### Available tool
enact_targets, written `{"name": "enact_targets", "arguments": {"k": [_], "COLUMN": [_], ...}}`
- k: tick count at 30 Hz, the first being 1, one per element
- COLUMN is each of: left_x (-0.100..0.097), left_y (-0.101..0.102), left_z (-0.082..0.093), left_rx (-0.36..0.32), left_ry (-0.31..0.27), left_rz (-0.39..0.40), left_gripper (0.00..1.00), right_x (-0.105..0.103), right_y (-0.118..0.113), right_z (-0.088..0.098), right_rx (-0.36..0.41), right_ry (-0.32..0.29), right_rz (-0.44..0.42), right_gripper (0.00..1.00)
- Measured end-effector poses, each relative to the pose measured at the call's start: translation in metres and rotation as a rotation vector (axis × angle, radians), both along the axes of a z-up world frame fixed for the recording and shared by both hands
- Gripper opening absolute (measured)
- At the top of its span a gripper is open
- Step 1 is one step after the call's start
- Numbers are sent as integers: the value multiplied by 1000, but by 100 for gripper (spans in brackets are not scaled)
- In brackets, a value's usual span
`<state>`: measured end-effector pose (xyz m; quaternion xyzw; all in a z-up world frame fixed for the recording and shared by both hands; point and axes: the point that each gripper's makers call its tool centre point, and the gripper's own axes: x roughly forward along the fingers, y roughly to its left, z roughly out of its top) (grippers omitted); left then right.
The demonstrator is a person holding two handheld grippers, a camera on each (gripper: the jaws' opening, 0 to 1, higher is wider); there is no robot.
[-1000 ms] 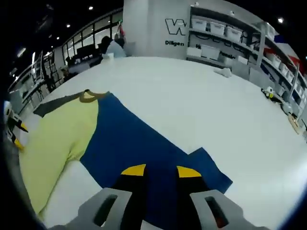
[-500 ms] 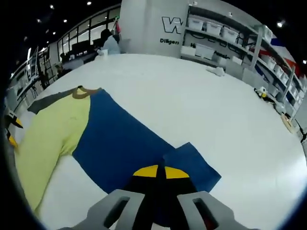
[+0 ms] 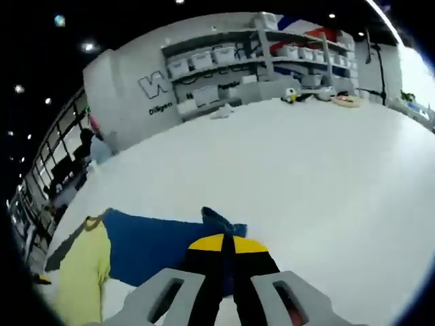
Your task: Fold the garment on the visible template until the final outline fits inside the template.
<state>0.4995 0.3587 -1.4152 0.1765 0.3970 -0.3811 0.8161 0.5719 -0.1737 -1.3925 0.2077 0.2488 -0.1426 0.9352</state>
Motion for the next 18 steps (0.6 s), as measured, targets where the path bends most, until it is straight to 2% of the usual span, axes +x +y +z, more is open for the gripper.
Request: {"name": "enact_targets", "arguments": {"k": [6, 8, 11, 14, 16, 18], "left_x": [2, 3, 8, 15, 22, 31], "left_y": [6, 11, 19, 28, 36, 45], "left_z": [-1, -2, -3, -4, -4, -4], "left_rx": [-3, 1, 6, 14, 18, 18], "left_ry": [8, 13, 17, 19, 17, 19], "left_rz": [18, 26, 46, 67, 93, 122], "left_gripper": [70, 69, 69, 69, 69, 69], "right_x": [-25, -29, -31, -41, -44, -51], "right_y": [-12, -12, -15, -23, -27, -30], "right_z": [-10, -14, -15, -20, -21, -25], "right_rx": [149, 179, 179, 182, 198, 168], "right_ry": [-38, -35, -34, -13, -21, 26], "right_rz": [-177, -196, -208, -265, -298, -302], "right_gripper": [0, 0, 0, 0, 0, 0]}}
